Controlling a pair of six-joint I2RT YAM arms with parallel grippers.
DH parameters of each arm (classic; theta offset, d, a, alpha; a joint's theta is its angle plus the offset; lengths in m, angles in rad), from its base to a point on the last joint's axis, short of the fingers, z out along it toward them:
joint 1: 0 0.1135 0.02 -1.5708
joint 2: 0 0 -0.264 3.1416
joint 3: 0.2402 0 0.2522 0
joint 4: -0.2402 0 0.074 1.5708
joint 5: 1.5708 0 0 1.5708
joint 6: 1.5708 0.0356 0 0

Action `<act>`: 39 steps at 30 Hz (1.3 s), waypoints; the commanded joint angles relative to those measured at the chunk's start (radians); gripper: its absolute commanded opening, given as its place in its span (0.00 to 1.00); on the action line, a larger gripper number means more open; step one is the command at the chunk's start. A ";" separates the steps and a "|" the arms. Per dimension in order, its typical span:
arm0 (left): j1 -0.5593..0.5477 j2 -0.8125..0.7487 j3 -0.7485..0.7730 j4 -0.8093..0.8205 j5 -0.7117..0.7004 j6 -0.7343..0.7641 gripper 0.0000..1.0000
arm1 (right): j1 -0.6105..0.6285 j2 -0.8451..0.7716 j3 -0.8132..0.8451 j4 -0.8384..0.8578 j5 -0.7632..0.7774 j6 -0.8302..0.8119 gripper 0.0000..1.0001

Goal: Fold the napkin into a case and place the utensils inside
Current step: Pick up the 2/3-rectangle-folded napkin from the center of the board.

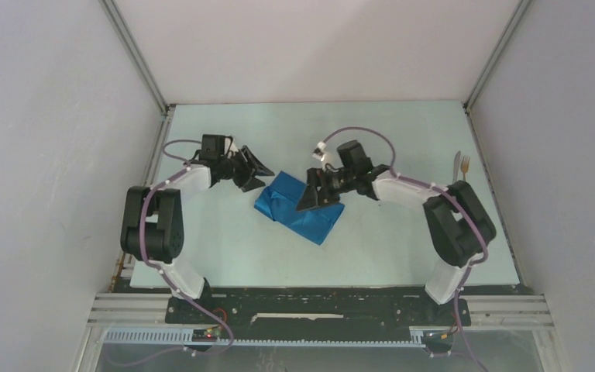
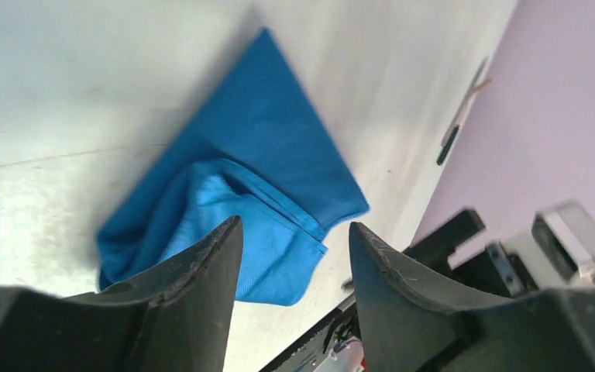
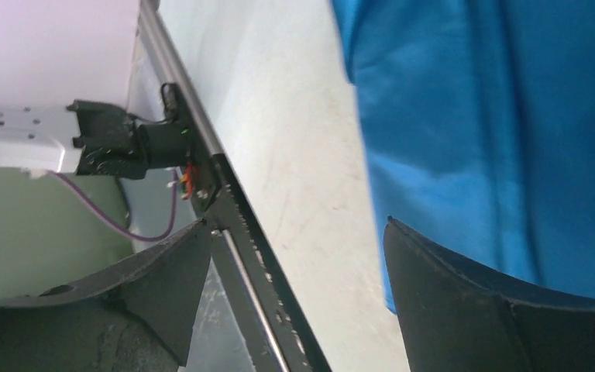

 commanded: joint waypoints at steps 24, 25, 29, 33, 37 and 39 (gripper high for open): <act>-0.130 0.112 0.024 -0.008 -0.173 0.008 0.14 | -0.292 0.010 -0.101 -0.080 0.215 -0.107 0.76; -0.130 0.117 0.024 -0.006 -0.176 0.009 0.14 | -0.293 0.018 -0.102 -0.074 0.207 -0.100 0.75; -0.131 0.089 0.026 -0.033 -0.210 0.040 0.17 | -0.289 0.035 -0.106 -0.057 0.185 -0.082 0.71; -0.132 0.035 0.052 -0.090 -0.217 0.077 0.24 | -0.282 0.051 -0.122 -0.011 0.156 -0.049 0.65; -0.147 -0.052 0.064 -0.143 -0.216 0.112 0.36 | -0.278 0.042 -0.151 0.034 0.157 -0.024 0.62; -0.158 -0.092 0.062 -0.169 -0.218 0.127 0.38 | -0.278 0.036 -0.159 0.040 0.157 -0.022 0.57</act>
